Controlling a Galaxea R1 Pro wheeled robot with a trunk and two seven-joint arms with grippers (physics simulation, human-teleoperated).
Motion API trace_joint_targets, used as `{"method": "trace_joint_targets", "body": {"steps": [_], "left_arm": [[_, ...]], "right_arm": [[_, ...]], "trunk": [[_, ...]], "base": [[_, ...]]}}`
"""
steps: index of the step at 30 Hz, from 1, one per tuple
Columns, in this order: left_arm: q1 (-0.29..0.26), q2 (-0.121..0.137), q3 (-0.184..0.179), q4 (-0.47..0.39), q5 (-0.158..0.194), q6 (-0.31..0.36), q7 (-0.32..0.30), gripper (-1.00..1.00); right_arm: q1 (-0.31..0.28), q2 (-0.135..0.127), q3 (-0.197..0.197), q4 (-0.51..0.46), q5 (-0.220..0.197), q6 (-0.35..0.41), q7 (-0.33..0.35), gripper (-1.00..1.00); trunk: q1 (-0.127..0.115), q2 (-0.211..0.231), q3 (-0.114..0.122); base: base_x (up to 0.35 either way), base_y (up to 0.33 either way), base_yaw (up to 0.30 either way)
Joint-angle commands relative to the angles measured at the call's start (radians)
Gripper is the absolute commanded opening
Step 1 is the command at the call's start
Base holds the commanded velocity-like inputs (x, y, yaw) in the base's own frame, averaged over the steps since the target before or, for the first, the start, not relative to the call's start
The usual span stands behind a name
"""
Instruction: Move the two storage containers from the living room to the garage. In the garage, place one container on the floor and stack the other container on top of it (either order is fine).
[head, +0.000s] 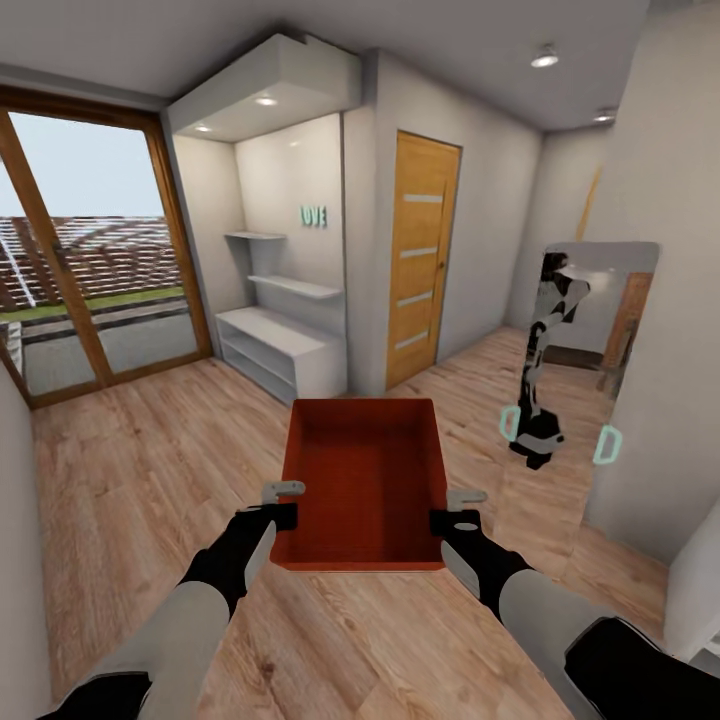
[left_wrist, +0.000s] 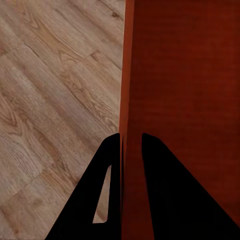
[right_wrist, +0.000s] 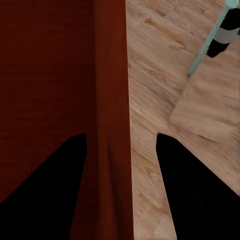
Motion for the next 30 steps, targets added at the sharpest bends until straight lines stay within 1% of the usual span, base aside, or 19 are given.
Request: {"method": "trace_joint_targets", "body": {"steps": [1,23,30], "left_arm": [[-0.001,-0.004,0.011,-0.003,0.016,0.004,0.000,-1.00],[-0.002,-0.004,0.011,-0.003,0.017,0.004,0.000,-1.00],[-0.002,-0.004,0.011,-0.003,0.017,0.004,0.000,-1.00]], "right_arm": [[0.000,0.000,0.010,0.001,-0.003,0.006,-0.016,-1.00],[0.000,0.000,0.010,0.001,-0.003,0.005,-0.016,-1.00],[0.000,0.001,0.012,0.001,-0.003,0.005,-0.016,-1.00]], "trunk": [[0.001,-0.002,-0.002],[0.001,-0.002,-0.002],[0.001,-0.002,-0.002]], "base": [[0.322,0.000,0.000],[0.322,0.000,0.000],[0.322,0.000,-0.173]]}}
